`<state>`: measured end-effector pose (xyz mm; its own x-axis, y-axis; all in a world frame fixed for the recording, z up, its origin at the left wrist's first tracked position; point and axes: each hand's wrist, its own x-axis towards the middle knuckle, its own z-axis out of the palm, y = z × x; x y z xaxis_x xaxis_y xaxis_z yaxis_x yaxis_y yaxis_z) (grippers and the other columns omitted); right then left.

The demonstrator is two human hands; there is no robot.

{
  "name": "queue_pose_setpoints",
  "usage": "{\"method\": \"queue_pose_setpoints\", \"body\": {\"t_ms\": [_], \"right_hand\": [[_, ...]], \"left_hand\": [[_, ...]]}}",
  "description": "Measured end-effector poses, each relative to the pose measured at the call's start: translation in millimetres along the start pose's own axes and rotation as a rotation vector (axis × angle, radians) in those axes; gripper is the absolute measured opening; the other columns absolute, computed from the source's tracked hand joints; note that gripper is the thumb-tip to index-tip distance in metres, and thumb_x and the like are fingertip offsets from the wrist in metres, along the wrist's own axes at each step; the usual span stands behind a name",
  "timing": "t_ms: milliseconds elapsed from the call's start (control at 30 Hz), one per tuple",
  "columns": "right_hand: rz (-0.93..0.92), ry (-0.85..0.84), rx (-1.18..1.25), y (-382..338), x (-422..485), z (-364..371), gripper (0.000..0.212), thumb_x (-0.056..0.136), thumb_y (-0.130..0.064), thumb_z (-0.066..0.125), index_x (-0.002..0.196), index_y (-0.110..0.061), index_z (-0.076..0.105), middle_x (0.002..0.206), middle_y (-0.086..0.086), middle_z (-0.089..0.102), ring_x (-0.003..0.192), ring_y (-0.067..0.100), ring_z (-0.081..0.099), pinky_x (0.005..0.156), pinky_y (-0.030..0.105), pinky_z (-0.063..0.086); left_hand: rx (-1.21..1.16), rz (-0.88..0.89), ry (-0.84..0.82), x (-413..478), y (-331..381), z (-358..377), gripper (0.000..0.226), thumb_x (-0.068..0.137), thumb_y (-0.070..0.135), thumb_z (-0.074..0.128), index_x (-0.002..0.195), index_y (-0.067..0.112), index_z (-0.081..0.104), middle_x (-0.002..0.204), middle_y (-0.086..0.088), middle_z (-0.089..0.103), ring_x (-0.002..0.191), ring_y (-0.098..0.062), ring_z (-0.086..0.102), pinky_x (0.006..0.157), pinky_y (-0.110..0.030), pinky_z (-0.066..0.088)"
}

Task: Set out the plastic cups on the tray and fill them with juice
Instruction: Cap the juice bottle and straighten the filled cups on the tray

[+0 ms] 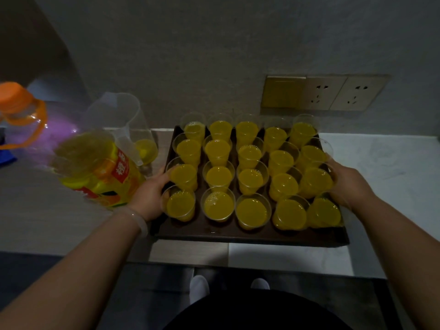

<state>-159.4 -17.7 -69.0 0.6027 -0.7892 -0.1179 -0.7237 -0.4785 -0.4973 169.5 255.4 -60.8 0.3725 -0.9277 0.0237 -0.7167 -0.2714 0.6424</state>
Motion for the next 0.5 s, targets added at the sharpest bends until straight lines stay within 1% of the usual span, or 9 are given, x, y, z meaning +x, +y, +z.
{"method": "queue_pose_setpoints", "body": {"t_ms": [67, 133, 200, 233, 300, 333, 400, 433, 500], "right_hand": [[-0.001, 0.005, 0.005, 2.8, 1.7, 1.0, 0.08, 0.073, -0.047, 0.042, 0.148, -0.022, 0.031, 0.113, 0.024, 0.063, 0.098, 0.041, 0.06, 0.077, 0.031, 0.039], [-0.005, 0.01, 0.013, 3.4, 1.4, 1.1, 0.079, 0.073, -0.047, 0.041, 0.148, -0.023, 0.032, 0.112, 0.023, 0.063, 0.097, 0.04, 0.06, 0.077, 0.032, 0.039], [-0.018, 0.014, 0.016, 3.2, 0.6, 0.9, 0.079, 0.073, -0.047, 0.042, 0.148, -0.022, 0.033, 0.112, 0.024, 0.063, 0.098, 0.041, 0.06, 0.077, 0.032, 0.039], [-0.019, 0.013, 0.013, 2.9, -0.2, 0.6, 0.08, 0.073, -0.046, 0.042, 0.148, -0.022, 0.033, 0.111, 0.024, 0.063, 0.097, 0.041, 0.06, 0.077, 0.032, 0.039], [-0.02, 0.012, 0.008, 3.4, -0.7, 0.2, 0.08, 0.072, -0.046, 0.043, 0.148, -0.022, 0.032, 0.11, 0.023, 0.064, 0.096, 0.04, 0.06, 0.077, 0.031, 0.039], [-0.022, 0.013, 0.012, 3.8, -0.4, -0.2, 0.08, 0.072, -0.047, 0.043, 0.148, -0.023, 0.033, 0.11, 0.023, 0.064, 0.096, 0.04, 0.06, 0.076, 0.031, 0.039], [-0.03, 0.016, 0.008, 3.8, -0.4, -0.4, 0.079, 0.073, -0.047, 0.044, 0.147, -0.023, 0.033, 0.11, 0.023, 0.064, 0.095, 0.04, 0.061, 0.076, 0.031, 0.039], [-0.034, 0.018, 0.003, 4.0, -0.8, -0.6, 0.078, 0.073, -0.047, 0.044, 0.147, -0.023, 0.034, 0.11, 0.022, 0.064, 0.095, 0.04, 0.061, 0.076, 0.031, 0.039], [-0.029, 0.021, 0.015, 5.0, -1.1, -2.0, 0.078, 0.073, -0.047, 0.045, 0.147, -0.023, 0.034, 0.108, 0.022, 0.065, 0.094, 0.039, 0.061, 0.076, 0.032, 0.04]], "left_hand": [[0.007, -0.008, 0.0, 0.1, -0.4, 1.2, 0.054, 0.076, 0.03, 0.054, 0.128, 0.036, 0.039, 0.137, 0.008, 0.033, 0.123, -0.01, 0.036, 0.098, -0.011, 0.027], [0.017, -0.029, -0.002, -0.8, -2.5, 1.9, 0.06, 0.076, 0.031, 0.053, 0.133, 0.03, 0.036, 0.138, 0.006, 0.035, 0.122, -0.009, 0.034, 0.098, -0.012, 0.026], [0.033, -0.026, -0.001, -1.0, -5.0, 2.3, 0.061, 0.076, 0.031, 0.053, 0.135, 0.027, 0.039, 0.142, 0.001, 0.038, 0.123, -0.009, 0.035, 0.1, -0.017, 0.028], [0.033, -0.017, 0.003, -0.9, -5.3, 2.6, 0.059, 0.076, 0.031, 0.053, 0.135, 0.027, 0.041, 0.143, 0.001, 0.038, 0.123, -0.01, 0.036, 0.1, -0.018, 0.029], [0.023, 0.003, 0.015, -1.1, -3.1, 2.9, 0.055, 0.077, 0.03, 0.053, 0.131, 0.031, 0.04, 0.142, 0.007, 0.032, 0.123, -0.01, 0.036, 0.098, -0.017, 0.03], [0.016, 0.007, 0.019, -1.3, -1.8, 3.1, 0.053, 0.077, 0.031, 0.052, 0.128, 0.034, 0.04, 0.141, 0.009, 0.03, 0.123, -0.009, 0.036, 0.097, -0.015, 0.029], [-0.004, 0.016, 0.035, -1.4, -0.9, 3.1, 0.055, 0.078, 0.034, 0.051, 0.129, 0.048, 0.035, 0.14, 0.011, 0.028, 0.123, -0.005, 0.035, 0.096, -0.009, 0.028], [-0.009, 0.019, 0.036, -1.5, -2.3, 3.5, 0.056, 0.078, 0.036, 0.05, 0.13, 0.051, 0.034, 0.14, 0.011, 0.028, 0.124, -0.006, 0.036, 0.096, -0.009, 0.028], [-0.014, 0.023, 0.03, 0.1, -5.5, 4.7, 0.056, 0.08, 0.03, 0.053, 0.13, 0.047, 0.037, 0.14, 0.009, 0.033, 0.126, -0.012, 0.04, 0.098, -0.014, 0.03]]}}
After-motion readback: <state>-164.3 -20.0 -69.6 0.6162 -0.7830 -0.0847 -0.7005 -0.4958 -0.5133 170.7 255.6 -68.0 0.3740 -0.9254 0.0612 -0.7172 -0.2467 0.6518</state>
